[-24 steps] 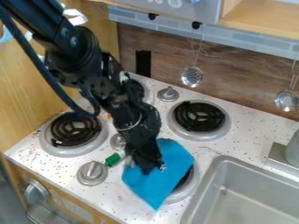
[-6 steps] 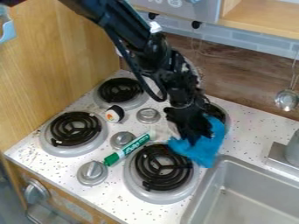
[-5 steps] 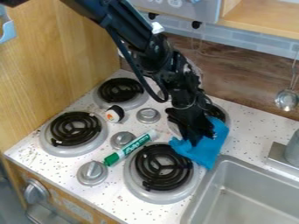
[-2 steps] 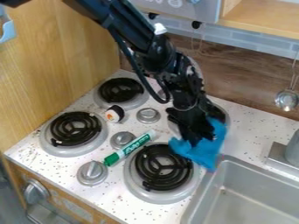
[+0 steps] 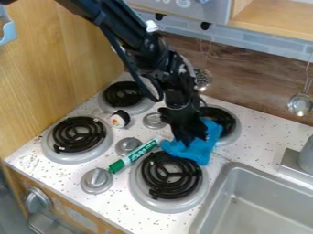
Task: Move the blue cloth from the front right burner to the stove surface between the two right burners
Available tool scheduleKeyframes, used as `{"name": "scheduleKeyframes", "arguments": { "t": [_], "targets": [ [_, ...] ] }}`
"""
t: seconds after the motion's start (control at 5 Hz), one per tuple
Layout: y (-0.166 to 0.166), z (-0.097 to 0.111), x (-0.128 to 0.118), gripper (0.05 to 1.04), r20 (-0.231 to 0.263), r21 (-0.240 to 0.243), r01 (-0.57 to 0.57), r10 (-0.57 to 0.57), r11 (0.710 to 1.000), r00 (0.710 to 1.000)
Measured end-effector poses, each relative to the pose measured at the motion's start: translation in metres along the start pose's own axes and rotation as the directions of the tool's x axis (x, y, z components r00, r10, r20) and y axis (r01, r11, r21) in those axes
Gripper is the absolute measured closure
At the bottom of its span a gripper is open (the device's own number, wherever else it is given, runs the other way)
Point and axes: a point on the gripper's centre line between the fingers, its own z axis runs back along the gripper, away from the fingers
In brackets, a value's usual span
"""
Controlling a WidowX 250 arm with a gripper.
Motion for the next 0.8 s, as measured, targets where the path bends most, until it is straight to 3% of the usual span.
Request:
{"name": "scheduleKeyframes", "arguments": {
  "t": [0.2, 0.4, 0.6, 0.8],
  "targets": [
    [0.0, 0.001, -0.003, 0.736, -0.022, -0.001, 0.006, -0.007, 1.0, 1.0],
    [-0.001, 0.006, -0.004, 0.438, -0.012, -0.003, 0.008, -0.008, 1.0, 1.0],
    [-0.004, 0.028, 0.001, 0.128, 0.036, -0.009, 0.02, -0.02, 1.0, 0.999],
    [0.0, 0.05, 0.001, 0.079, 0.038, -0.04, 0.019, -0.018, 0.999, 0.999]
  ]
}}
